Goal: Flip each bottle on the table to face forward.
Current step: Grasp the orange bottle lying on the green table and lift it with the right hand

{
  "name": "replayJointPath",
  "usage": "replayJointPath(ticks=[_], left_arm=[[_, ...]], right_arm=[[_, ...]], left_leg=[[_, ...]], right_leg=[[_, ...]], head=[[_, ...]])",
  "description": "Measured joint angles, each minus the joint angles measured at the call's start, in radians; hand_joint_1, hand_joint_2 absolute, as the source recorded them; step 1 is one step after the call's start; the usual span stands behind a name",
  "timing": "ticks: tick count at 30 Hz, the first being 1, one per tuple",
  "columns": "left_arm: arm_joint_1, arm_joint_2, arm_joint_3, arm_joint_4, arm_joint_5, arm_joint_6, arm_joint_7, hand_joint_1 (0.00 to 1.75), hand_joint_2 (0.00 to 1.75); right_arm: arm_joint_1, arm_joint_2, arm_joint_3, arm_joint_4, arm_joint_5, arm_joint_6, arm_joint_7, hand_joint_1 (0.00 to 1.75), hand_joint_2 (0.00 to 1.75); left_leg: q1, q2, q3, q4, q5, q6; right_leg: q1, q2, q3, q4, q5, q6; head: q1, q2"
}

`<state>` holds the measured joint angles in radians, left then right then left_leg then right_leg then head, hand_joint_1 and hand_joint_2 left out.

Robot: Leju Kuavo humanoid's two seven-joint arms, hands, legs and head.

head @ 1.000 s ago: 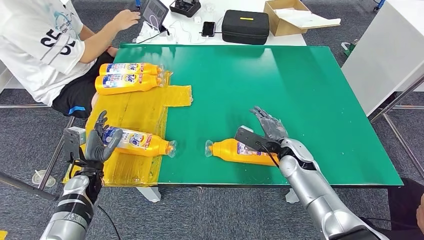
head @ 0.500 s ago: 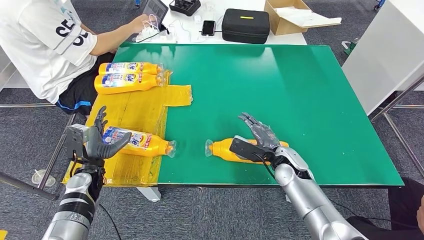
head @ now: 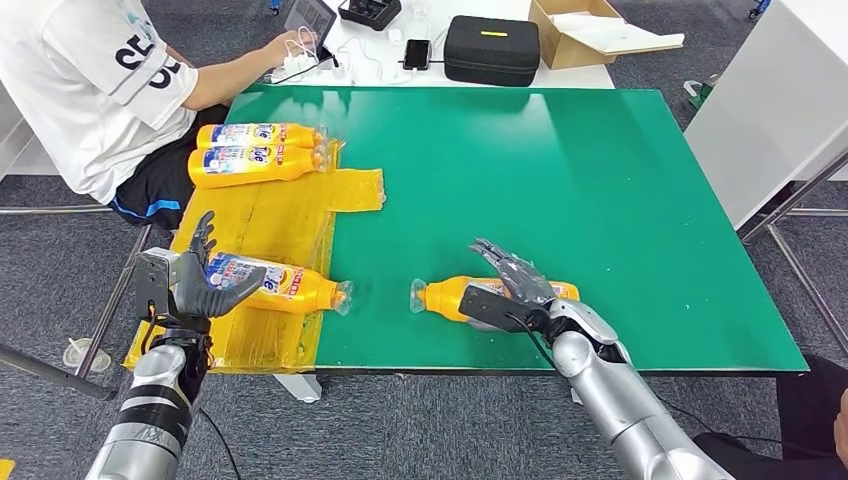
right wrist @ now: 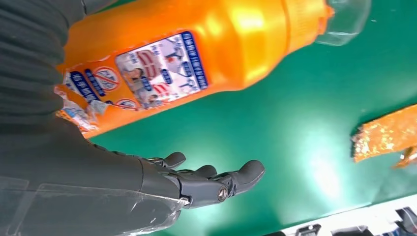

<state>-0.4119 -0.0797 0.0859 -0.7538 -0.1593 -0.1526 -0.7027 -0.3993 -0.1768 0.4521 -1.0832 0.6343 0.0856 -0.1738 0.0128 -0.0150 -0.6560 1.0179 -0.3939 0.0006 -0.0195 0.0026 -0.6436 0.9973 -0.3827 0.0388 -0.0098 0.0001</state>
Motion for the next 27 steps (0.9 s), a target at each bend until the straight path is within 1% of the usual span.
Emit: replayJointPath(ticks=[5,10,13,17,21,22,25,26,27], left_arm=[[-0.001,0.0,0.0,0.007,0.008,-0.006,0.0,0.0,1.75],[-0.003,0.0,0.0,0.018,0.012,-0.009,0.0,0.0,1.75],[-0.004,0.0,0.0,0.021,0.012,-0.012,0.0,0.0,1.75],[-0.007,0.0,0.0,0.024,0.012,-0.015,0.0,0.0,1.75],[-0.009,0.0,0.0,0.031,0.012,-0.017,0.0,0.0,1.75],[-0.01,0.0,0.0,0.033,0.012,-0.017,0.0,0.0,1.75],[-0.012,-0.001,0.0,0.039,0.014,-0.021,0.0,0.0,1.75],[-0.014,-0.001,0.001,0.042,0.014,-0.022,0.0,0.0,1.75],[-0.016,-0.001,0.001,0.044,0.014,-0.024,0.0,0.0,1.75]], right_arm=[[-0.002,-0.039,0.014,0.015,0.01,0.042,0.033,0.0,1.75],[-0.013,-0.099,0.034,0.027,0.018,0.097,0.059,0.0,1.75],[-0.019,-0.133,0.043,0.03,0.019,0.109,0.068,0.0,1.75],[-0.022,-0.157,0.048,0.032,0.019,0.113,0.07,0.0,1.75],[-0.025,-0.174,0.056,0.033,0.018,0.128,0.093,0.0,1.75],[-0.025,-0.18,0.059,0.033,0.018,0.135,0.1,0.14,1.75],[-0.026,-0.201,0.069,0.033,0.017,0.158,0.113,1.18,1.75],[-0.027,-0.208,0.072,0.034,0.015,0.165,0.115,1.48,1.75],[-0.027,-0.213,0.074,0.034,0.013,0.17,0.116,1.57,1.75]], left_leg=[[0.0,0.0,-0.001,0.0,0.0,0.0],[0.0,0.0,0.0,0.0,0.0,0.0],[0.0,0.0,0.0,0.0,0.0,0.0],[0.0,0.0,0.0,0.0,0.0,0.0],[0.0,0.0,0.0,0.0,0.0,0.0],[0.0,0.0,0.0,0.0,0.0,0.0],[0.0,0.0,0.0,0.0,0.0,0.0],[0.0,0.0,0.0,0.0,0.0,0.0],[0.0,0.0,0.0,0.0,0.0,0.0]], right_leg=[[0.0,0.0,0.0,0.0,0.0,0.0],[0.0,0.0,0.0,0.0,0.0,0.0],[0.0,0.0,0.0,0.0,0.0,0.0],[0.0,0.0,0.0,0.0,0.0,0.0],[0.0,0.0,0.0,0.0,0.0,0.0],[0.0,0.0,0.0,0.0,0.0,0.0],[0.0,0.0,0.0,0.0,0.0,0.0],[0.0,0.0,0.0,0.0,0.0,0.0],[0.0,0.0,0.0,0.0,0.0,0.0]], head=[[0.0,0.0],[0.0,0.0],[0.0,0.0],[0.0,0.0],[0.0,0.0],[0.0,0.0],[0.0,0.0],[0.0,0.0],[0.0,0.0]])
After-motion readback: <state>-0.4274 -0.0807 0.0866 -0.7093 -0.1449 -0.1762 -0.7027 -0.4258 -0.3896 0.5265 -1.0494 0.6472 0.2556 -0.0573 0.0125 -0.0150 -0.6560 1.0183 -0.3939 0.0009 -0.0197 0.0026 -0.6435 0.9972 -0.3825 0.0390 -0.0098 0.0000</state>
